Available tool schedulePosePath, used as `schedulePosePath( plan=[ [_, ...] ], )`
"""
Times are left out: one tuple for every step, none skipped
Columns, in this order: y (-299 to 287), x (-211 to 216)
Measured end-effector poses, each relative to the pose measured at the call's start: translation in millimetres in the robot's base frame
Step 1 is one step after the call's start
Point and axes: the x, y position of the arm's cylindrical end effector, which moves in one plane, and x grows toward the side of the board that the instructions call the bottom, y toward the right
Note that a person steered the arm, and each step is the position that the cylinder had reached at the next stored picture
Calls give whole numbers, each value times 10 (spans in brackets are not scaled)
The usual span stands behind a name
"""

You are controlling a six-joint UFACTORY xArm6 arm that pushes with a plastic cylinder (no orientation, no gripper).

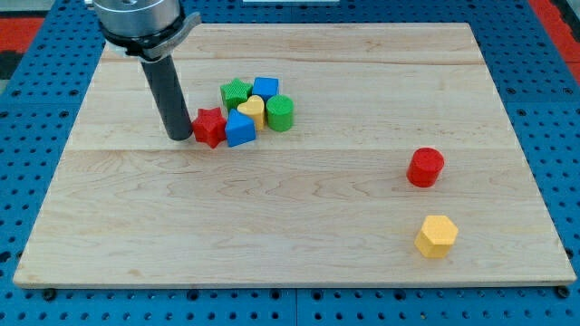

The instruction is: Slide the red circle to the bottom of green circle

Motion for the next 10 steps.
schedulePosePath(
  plan=[
    [152,-131],
    [206,-198],
    [-197,-99],
    [243,532],
    [1175,1032],
    [1865,1016],
    [2312,1006],
    [2754,1056],
    [3103,963],
    [3182,805]
  ],
)
